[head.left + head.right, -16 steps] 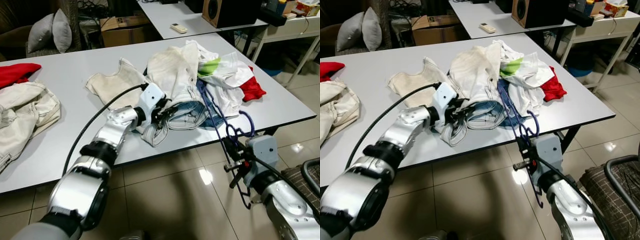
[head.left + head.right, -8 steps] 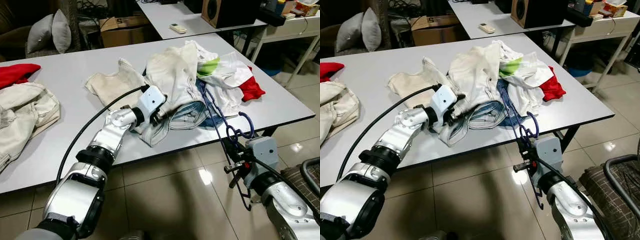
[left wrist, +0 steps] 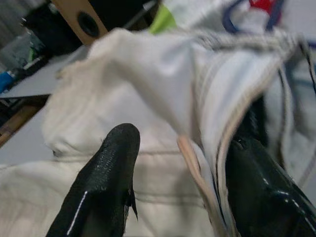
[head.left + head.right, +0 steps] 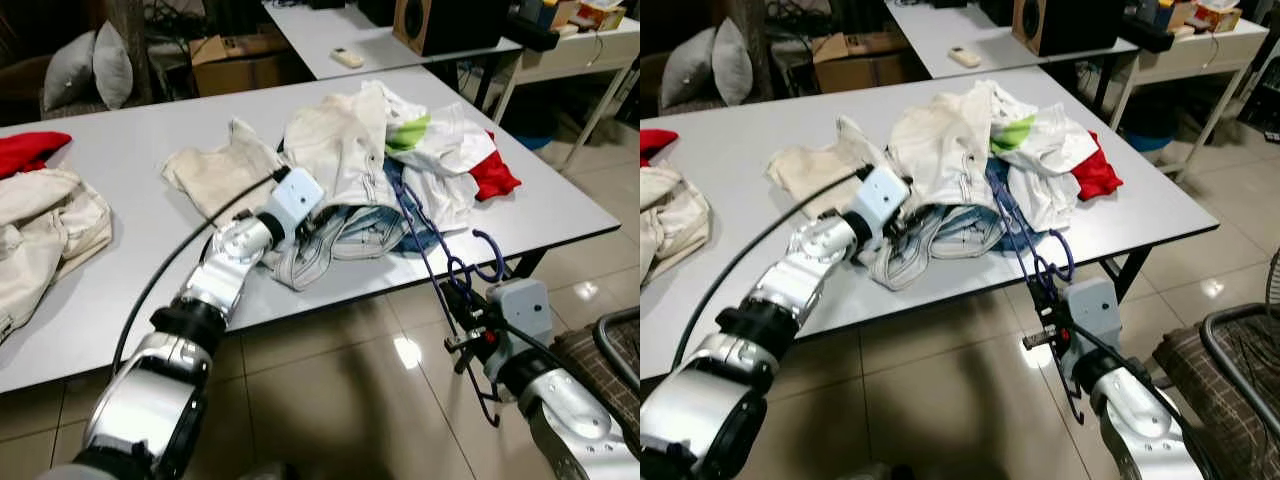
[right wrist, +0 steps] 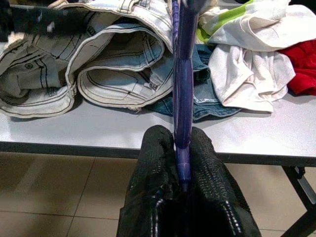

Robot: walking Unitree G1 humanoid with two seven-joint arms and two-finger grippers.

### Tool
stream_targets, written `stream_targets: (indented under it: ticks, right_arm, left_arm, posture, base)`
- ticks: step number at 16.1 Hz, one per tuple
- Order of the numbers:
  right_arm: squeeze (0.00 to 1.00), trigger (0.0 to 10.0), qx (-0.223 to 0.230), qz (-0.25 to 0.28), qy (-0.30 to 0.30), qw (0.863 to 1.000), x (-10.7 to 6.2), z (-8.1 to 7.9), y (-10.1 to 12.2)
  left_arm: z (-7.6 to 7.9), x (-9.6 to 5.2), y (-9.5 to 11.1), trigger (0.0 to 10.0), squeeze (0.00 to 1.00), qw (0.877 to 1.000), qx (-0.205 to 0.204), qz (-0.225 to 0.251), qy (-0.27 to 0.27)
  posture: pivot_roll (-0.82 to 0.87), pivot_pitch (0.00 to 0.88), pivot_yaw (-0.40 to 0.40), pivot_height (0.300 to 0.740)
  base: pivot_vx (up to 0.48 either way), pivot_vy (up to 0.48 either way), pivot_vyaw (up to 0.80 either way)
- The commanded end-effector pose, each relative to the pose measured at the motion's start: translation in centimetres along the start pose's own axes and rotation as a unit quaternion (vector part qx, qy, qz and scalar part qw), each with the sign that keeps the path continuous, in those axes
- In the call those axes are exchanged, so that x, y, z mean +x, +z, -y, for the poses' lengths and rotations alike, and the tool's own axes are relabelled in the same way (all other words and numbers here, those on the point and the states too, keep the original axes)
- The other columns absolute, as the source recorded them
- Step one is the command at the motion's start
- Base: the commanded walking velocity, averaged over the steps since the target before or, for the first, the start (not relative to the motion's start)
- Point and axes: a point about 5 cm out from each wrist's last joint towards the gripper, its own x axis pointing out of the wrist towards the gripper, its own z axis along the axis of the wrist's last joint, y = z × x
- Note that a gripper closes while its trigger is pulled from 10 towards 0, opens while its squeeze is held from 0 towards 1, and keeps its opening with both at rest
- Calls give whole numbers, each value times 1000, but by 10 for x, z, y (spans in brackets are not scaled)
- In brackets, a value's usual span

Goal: Hang hanger

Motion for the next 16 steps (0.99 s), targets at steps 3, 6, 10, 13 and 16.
stream_targets:
  ticks: [3,6,10,13,16]
  right_arm:
    - [0,10000,-2,16,5,1000,1,-2,6]
    - [0,10000,5,18,14,1000,-3,-2,6]
    - [0,10000,18,31,68,997,-14,-4,12]
    - [0,10000,46,41,88,994,-18,-2,20]
    - [0,10000,74,51,168,982,-27,-15,30]
  left_arm:
    - [11,1,1,0,0,1000,4,-13,-13]
    - [2,1,9,0,0,1000,-3,-9,12]
    - [-7,1,10,0,0,999,-4,-16,28]
    - [-16,-1,10,0,0,999,11,-18,46]
    - [-45,-7,31,0,0,994,18,21,102]
  posture:
    - [-8,3,84,740]
    - [-7,8,88,740]
    - [-8,7,98,740]
    - [-11,6,100,740]
    - [-5,1,84,740]
  base:
    - [0,0,0]
    - [0,0,0]
    - [0,0,0]
    - [0,0,0]
    - [0,0,0]
